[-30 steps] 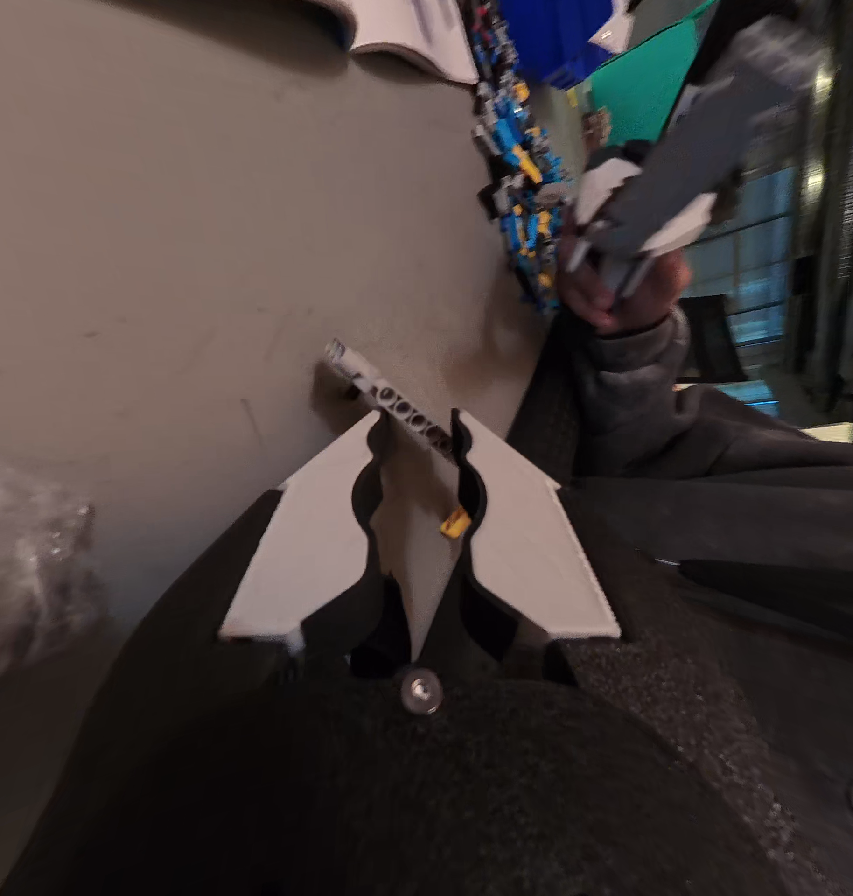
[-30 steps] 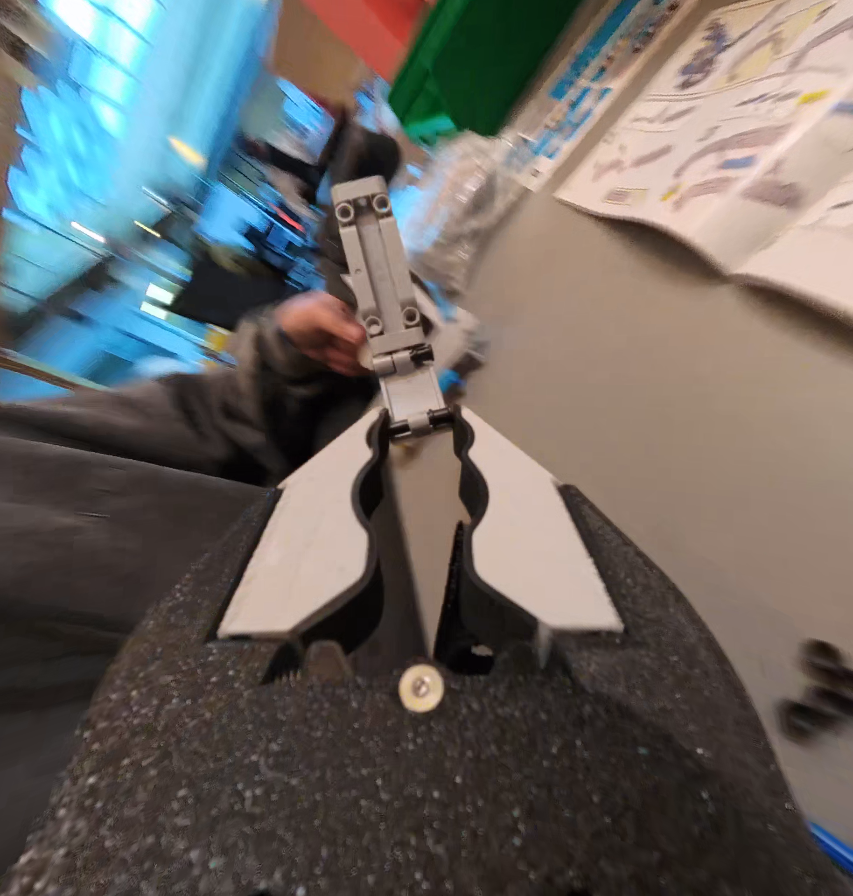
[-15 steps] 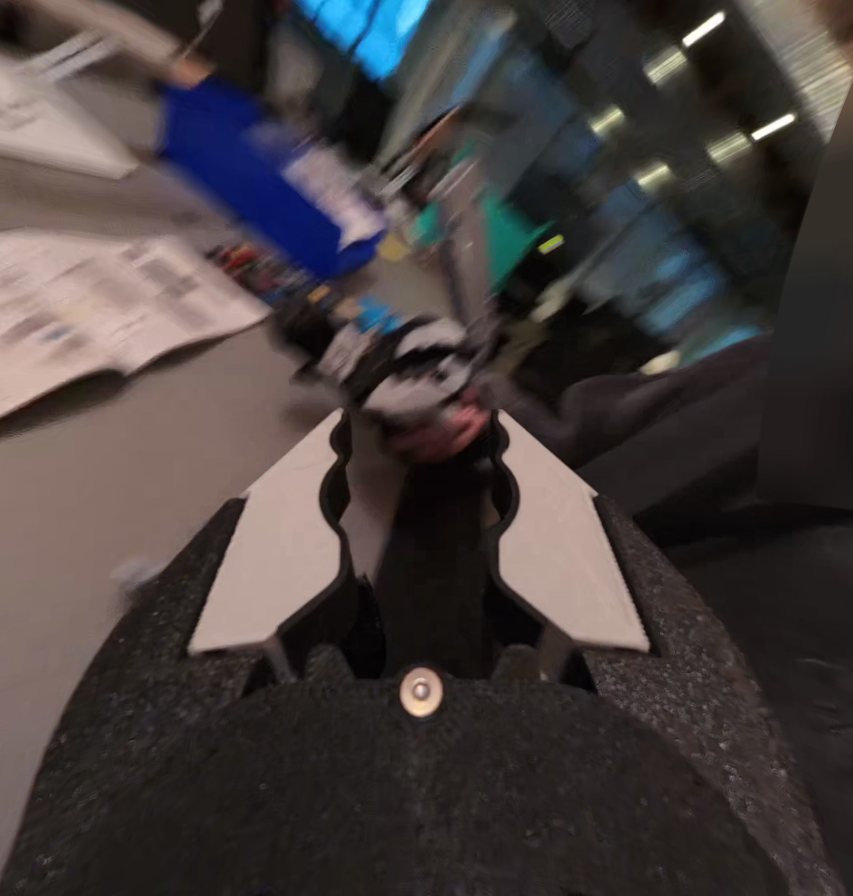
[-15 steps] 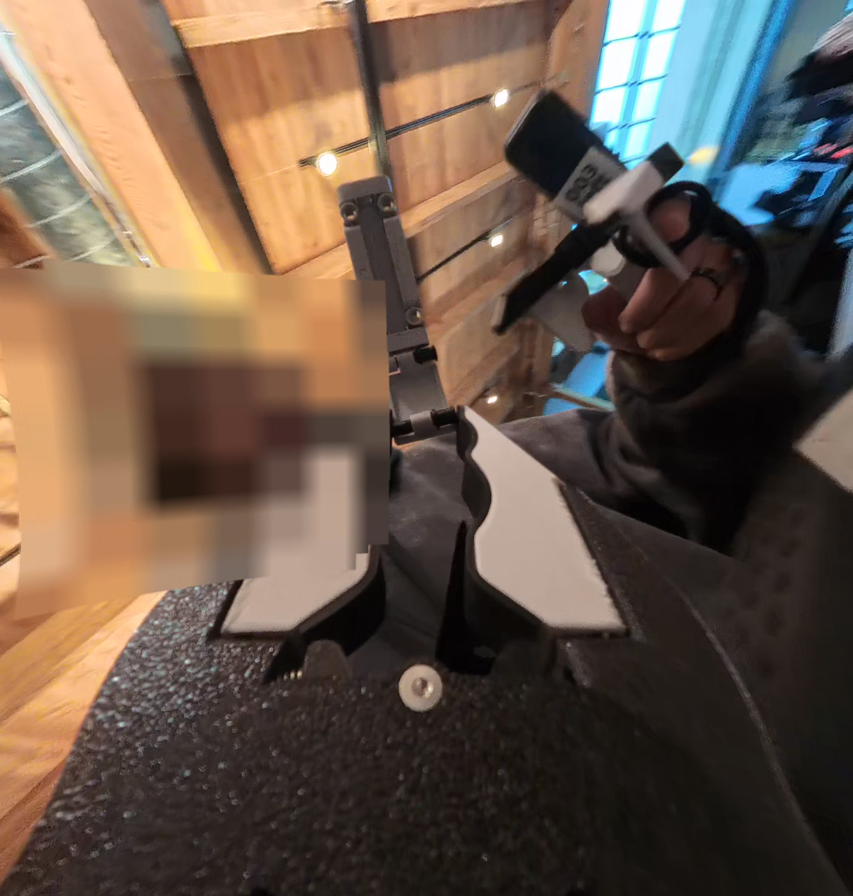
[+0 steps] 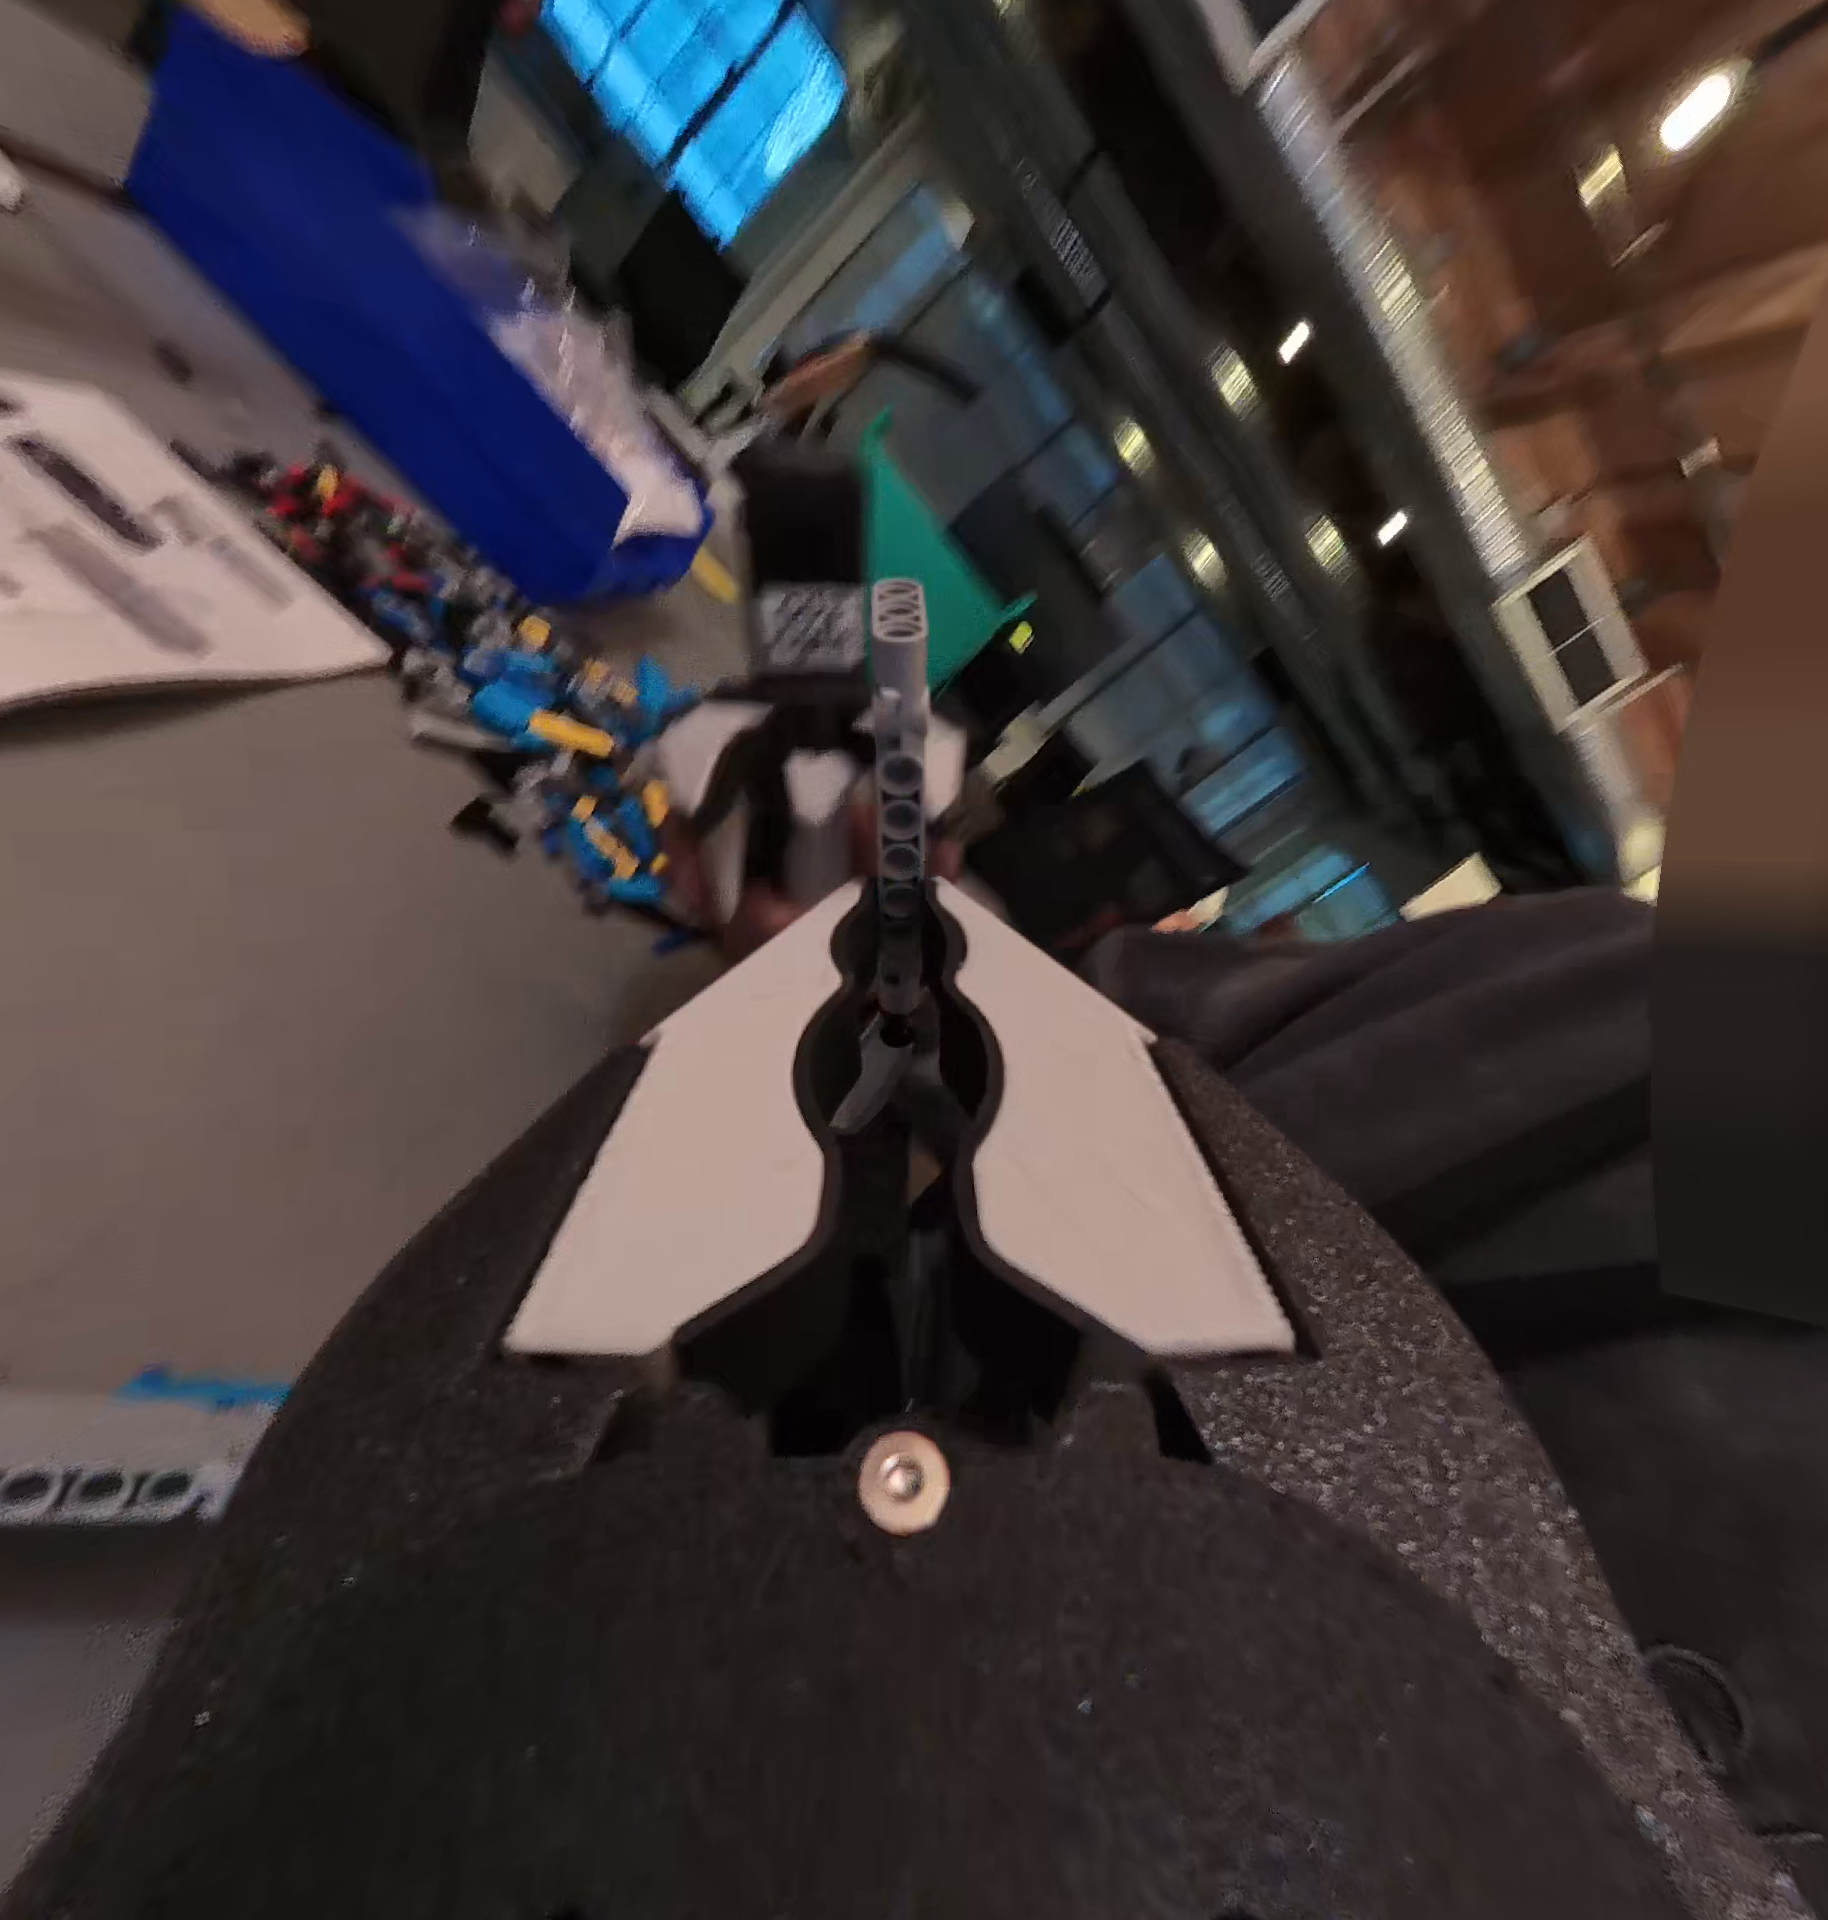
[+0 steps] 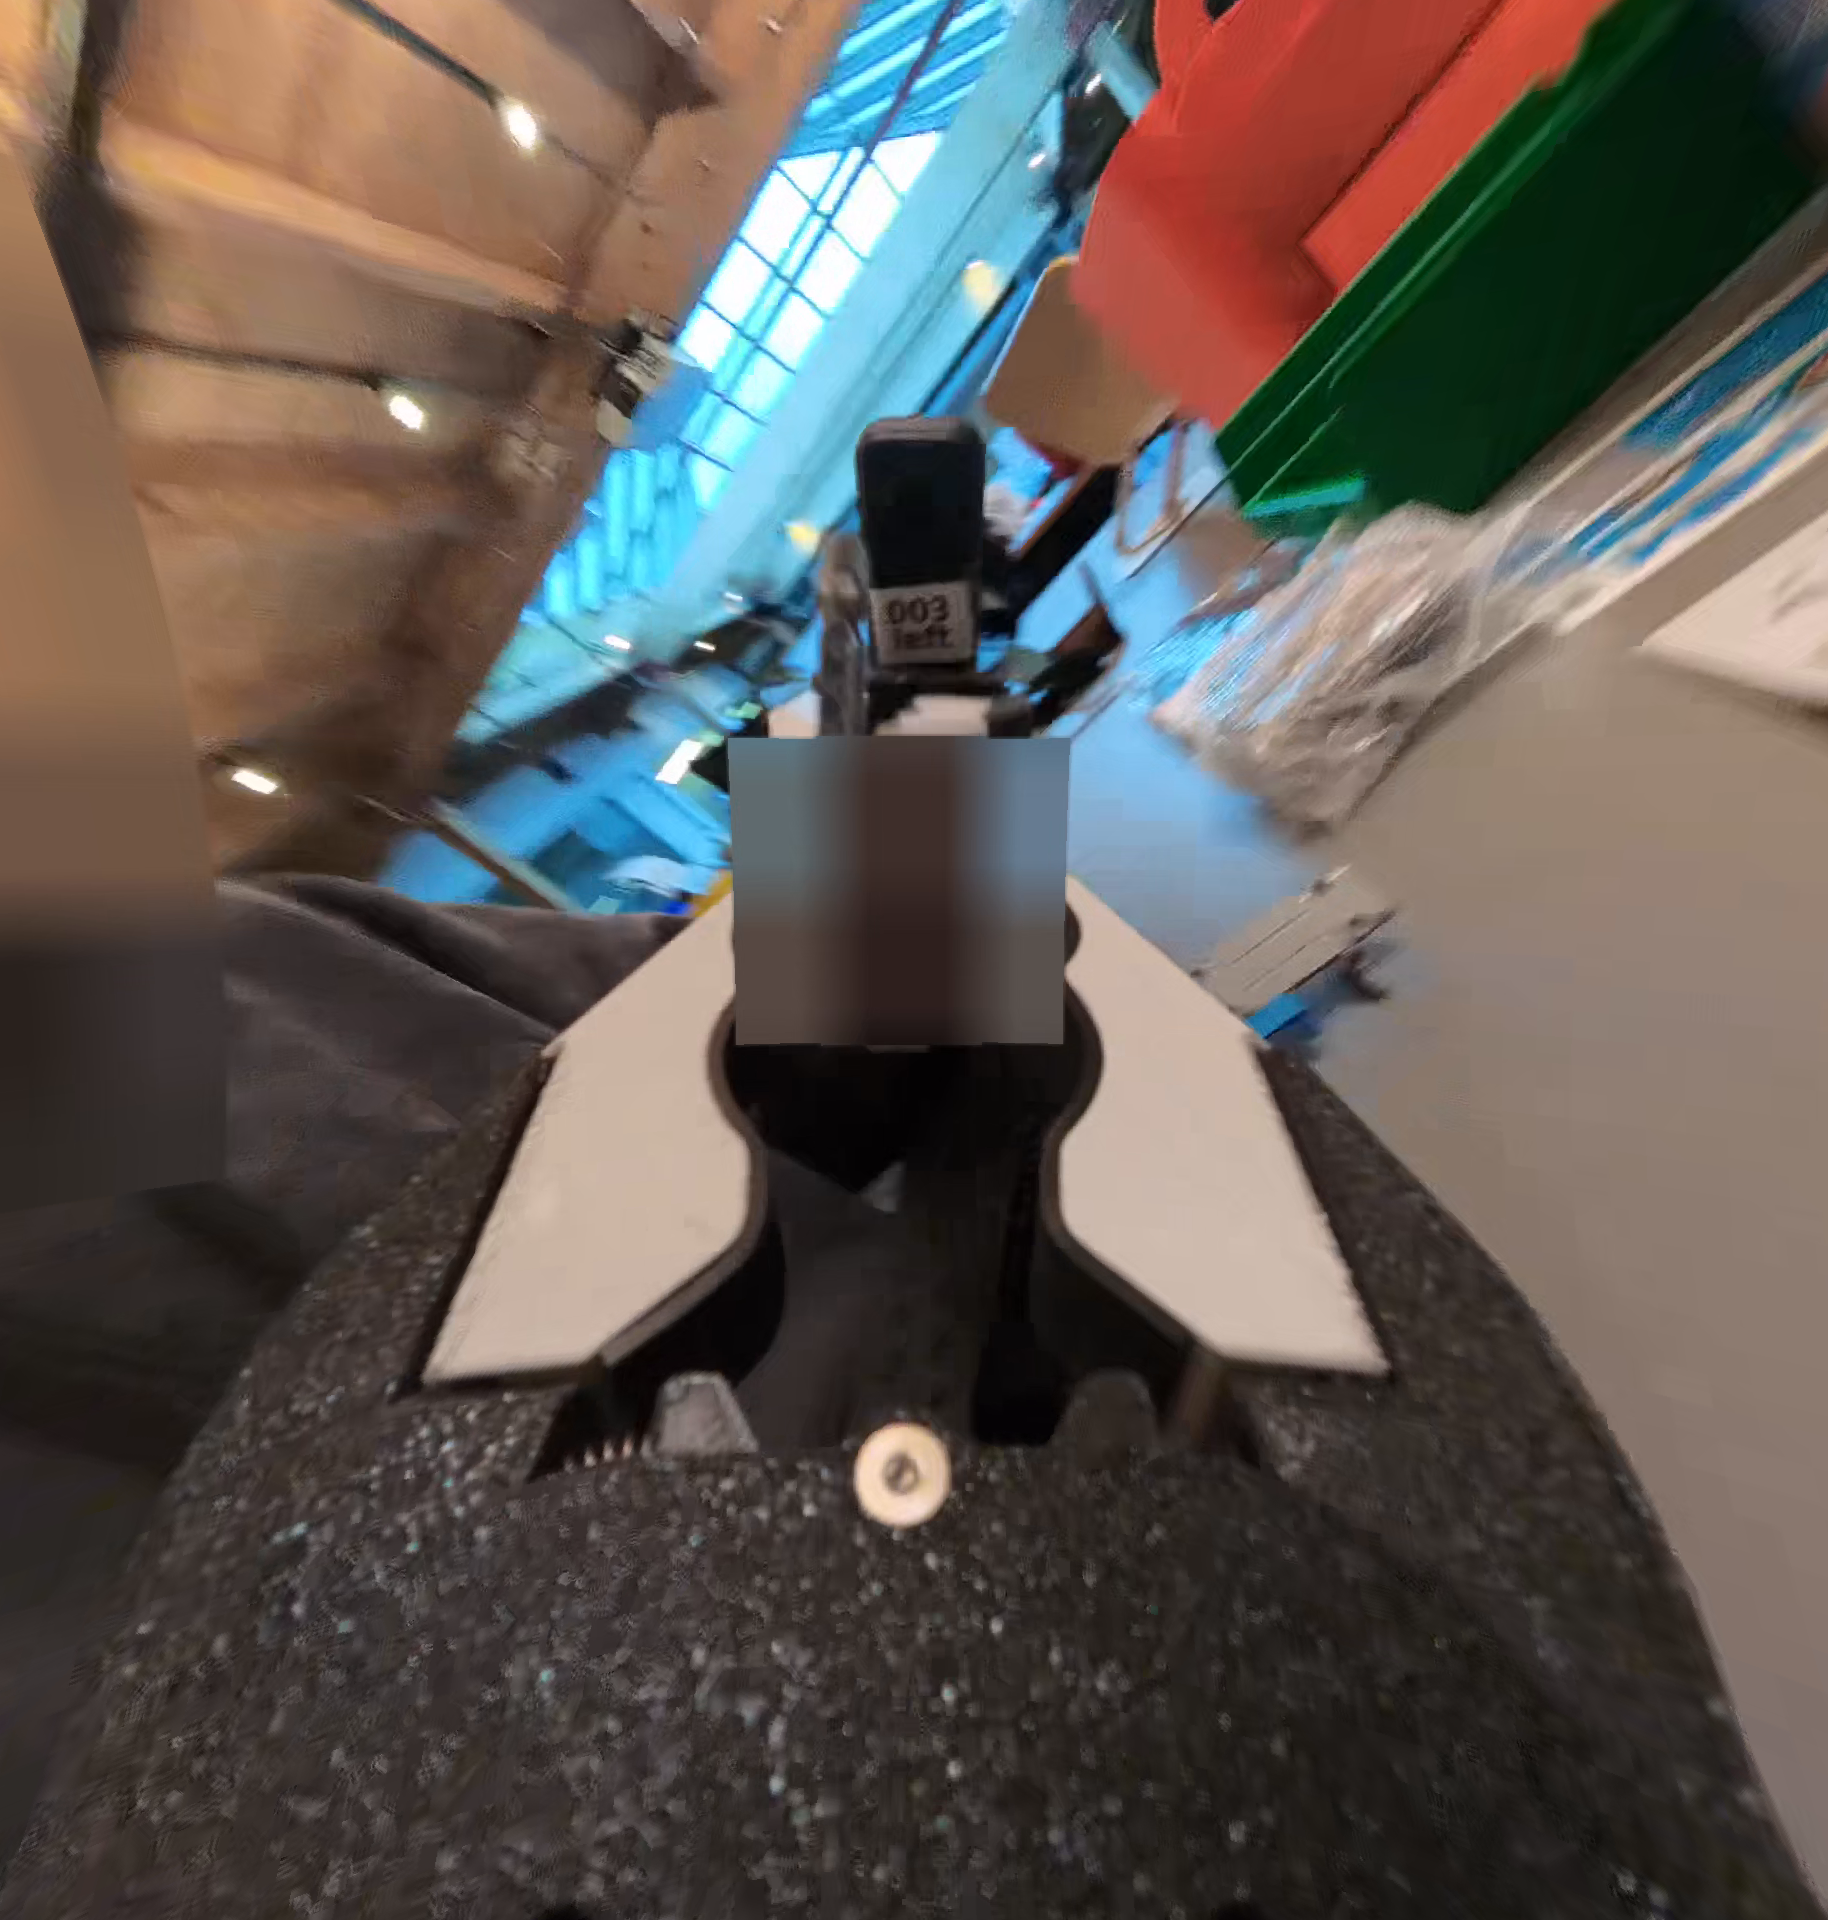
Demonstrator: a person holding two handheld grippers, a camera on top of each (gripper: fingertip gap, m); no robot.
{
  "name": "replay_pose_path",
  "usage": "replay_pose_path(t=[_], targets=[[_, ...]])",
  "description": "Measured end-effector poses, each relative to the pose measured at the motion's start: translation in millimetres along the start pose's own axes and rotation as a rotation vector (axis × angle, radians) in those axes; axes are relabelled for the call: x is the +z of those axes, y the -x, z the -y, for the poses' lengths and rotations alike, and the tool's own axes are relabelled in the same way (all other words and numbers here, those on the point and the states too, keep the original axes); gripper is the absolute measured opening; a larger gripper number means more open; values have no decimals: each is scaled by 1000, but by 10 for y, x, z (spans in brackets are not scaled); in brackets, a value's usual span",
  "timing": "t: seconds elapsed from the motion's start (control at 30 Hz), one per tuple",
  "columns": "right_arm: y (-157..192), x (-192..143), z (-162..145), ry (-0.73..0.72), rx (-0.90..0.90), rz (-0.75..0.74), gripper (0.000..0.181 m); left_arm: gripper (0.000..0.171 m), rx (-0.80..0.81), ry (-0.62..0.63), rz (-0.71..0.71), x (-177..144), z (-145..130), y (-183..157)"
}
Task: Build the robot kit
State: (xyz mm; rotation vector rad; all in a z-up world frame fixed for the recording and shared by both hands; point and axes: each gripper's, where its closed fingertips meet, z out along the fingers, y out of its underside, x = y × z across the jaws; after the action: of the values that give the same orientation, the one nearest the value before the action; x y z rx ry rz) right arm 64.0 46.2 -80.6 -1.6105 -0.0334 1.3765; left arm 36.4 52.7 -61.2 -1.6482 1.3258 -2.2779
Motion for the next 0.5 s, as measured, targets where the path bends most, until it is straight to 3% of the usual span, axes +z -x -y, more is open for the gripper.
replay_pose_path(t=[0.03, 0.1, 0.23, 0.5], targets=[[59, -12, 24, 11, -66, -21, 47, 5, 18, 58, 42, 49, -101, 34], [153, 49, -60, 86, -99, -14, 41, 5, 45, 136, 70, 171, -243, 24], [186, 60, -52, 27, -103, 1, 7, 5, 67, 196, 109, 328, -340, 52], [247, 64, -115, 23, -47, 79, 6, 5, 77, 279, 121, 383, -405, 7]])
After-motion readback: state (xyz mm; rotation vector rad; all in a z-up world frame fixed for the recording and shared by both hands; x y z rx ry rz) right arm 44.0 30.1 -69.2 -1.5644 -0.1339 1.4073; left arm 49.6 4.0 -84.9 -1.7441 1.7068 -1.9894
